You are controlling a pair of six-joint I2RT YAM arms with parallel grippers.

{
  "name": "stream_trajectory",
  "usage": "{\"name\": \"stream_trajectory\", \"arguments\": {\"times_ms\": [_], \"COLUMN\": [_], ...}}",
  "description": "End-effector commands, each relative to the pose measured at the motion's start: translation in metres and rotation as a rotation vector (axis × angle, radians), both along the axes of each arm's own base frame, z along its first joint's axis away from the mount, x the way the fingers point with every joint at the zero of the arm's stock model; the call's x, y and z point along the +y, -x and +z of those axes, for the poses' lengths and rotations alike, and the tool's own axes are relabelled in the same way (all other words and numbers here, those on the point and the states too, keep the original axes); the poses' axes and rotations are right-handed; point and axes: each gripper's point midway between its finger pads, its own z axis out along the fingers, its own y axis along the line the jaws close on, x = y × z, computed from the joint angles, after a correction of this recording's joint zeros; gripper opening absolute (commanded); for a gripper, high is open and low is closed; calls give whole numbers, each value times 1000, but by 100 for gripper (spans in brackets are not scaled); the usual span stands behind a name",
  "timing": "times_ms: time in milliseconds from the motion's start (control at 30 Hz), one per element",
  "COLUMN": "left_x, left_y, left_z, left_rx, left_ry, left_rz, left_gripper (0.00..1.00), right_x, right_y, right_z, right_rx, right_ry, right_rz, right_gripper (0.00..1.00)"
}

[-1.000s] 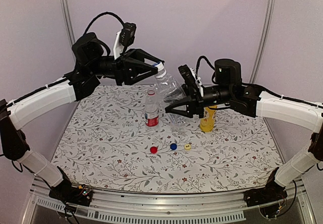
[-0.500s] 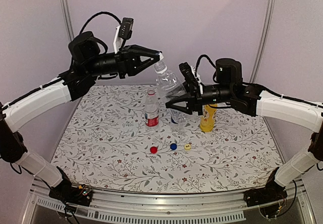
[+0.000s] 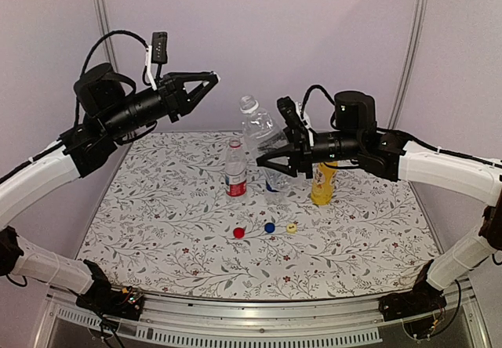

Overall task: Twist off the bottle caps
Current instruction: Place the bottle cap at the center of the board.

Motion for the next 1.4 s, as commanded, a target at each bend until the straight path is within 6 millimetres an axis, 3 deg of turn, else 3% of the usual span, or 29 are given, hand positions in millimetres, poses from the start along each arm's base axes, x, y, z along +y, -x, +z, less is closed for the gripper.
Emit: {"name": "stream_trajectory", "arguments": {"times_ms": [0, 133, 433, 633, 967, 1200, 1367], "left_x": [34, 45, 45, 56, 42, 37, 35], "left_y": [-26, -23, -4, 2, 16, 17, 17], "left_z": [-56, -113, -261, -333, -414, -446, -452], "left_rx": [70, 121, 260, 363, 469, 531, 538], "left_ry": [-90, -132, -283, -381, -534, -598, -612], "left_rz": [268, 349, 419, 448, 340, 323, 323], "left_gripper": [25, 25, 26, 28, 32, 34, 35], "right_x": [-9, -13, -17, -17, -16, -18, -21], "right_y": [-5, -14, -24, -25, -28, -27, -26], "right_z": [19, 24, 23, 22, 17, 12, 13], "right_rx": [-32, -35, -15, -12, -2, 5, 2], "right_ry": [-25, -32, -32, -29, -20, -10, -10], "right_rz": [-53, -97, -140, -148, -150, -157, -163], "right_gripper": [37, 37, 37, 37, 37, 37, 37]}}
